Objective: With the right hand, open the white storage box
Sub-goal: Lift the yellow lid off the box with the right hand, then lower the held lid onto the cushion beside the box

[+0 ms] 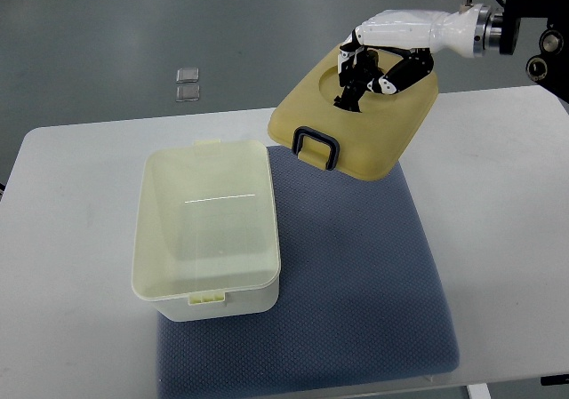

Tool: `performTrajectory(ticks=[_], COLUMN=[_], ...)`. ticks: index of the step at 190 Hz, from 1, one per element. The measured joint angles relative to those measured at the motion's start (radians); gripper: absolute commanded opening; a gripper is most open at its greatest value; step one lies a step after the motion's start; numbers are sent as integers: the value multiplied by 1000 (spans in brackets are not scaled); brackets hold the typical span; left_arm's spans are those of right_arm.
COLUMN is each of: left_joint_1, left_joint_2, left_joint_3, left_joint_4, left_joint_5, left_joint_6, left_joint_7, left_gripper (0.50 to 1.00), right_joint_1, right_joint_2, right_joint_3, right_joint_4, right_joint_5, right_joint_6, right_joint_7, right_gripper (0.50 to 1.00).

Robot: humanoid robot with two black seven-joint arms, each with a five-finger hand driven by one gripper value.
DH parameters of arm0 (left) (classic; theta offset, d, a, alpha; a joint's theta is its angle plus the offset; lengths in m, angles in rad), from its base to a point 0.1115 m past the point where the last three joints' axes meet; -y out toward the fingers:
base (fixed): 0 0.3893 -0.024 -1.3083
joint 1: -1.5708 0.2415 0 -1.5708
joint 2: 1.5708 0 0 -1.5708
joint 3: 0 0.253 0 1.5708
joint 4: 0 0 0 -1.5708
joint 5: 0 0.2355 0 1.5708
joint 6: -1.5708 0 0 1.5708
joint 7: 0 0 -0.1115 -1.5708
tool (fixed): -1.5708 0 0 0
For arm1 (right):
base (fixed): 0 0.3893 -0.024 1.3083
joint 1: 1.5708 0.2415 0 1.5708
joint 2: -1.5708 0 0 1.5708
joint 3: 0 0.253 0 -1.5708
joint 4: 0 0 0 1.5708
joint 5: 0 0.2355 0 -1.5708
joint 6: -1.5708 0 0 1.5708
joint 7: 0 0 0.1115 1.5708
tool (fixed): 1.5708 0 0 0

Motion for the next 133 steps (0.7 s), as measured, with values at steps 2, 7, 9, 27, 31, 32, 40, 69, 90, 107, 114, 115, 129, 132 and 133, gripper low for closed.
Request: performTrajectory(ticks=[2, 7, 9, 27, 31, 32, 40, 69, 90, 107, 114, 115, 129, 132, 133], left_joint_1=[0, 0, 0, 0, 0, 0, 0, 0, 0, 0, 0, 0, 0, 0, 0], left_joint_2=[0, 0, 0, 0, 0, 0, 0, 0, 0, 0, 0, 0, 0, 0, 0], left_joint_3=[0, 0, 0, 0, 0, 0, 0, 0, 0, 0, 0, 0, 0, 0, 0], left_joint_4=[0, 0, 0, 0, 0, 0, 0, 0, 0, 0, 0, 0, 0, 0, 0], left_joint_5=[0, 0, 0, 0, 0, 0, 0, 0, 0, 0, 0, 0, 0, 0, 0], left_joint_6=[0, 0, 0, 0, 0, 0, 0, 0, 0, 0, 0, 0, 0, 0, 0], left_joint_7=[0, 0, 0, 0, 0, 0, 0, 0, 0, 0, 0, 0, 0, 0, 0], left_gripper=[1000, 1000, 1000, 1000, 1000, 1000, 1000, 1000, 1000, 1000, 1000, 1000, 1000, 1000, 1000], right_joint_1=[-6, -23, -30, -83, -91, -93, -108, -167, -205, -214, -216, -216, -227, -229, -230], right_joint_2=[0, 0, 0, 7, 9, 9, 14, 23, 49, 63, 66, 66, 76, 78, 79], right_joint_3=[0, 0, 0, 0, 0, 0, 0, -7, -12, -14, -15, -15, -17, -18, -18], right_joint_4=[-1, -4, -5, -18, -20, -20, -24, -43, -60, -68, -69, -69, -70, -70, -70], right_joint_5=[0, 0, 0, 0, 0, 0, 0, 0, -2, -3, -3, -3, -3, -4, -4], right_joint_6=[-5, -16, -21, -58, -64, -66, -77, -102, -112, -117, -118, -118, -119, -119, -119], right_joint_7=[0, 0, 0, 0, 0, 0, 0, 0, 0, 0, 0, 0, 0, 0, 0], right_gripper=[500, 500, 500, 500, 500, 500, 500, 500, 500, 500, 500, 500, 500, 500, 500])
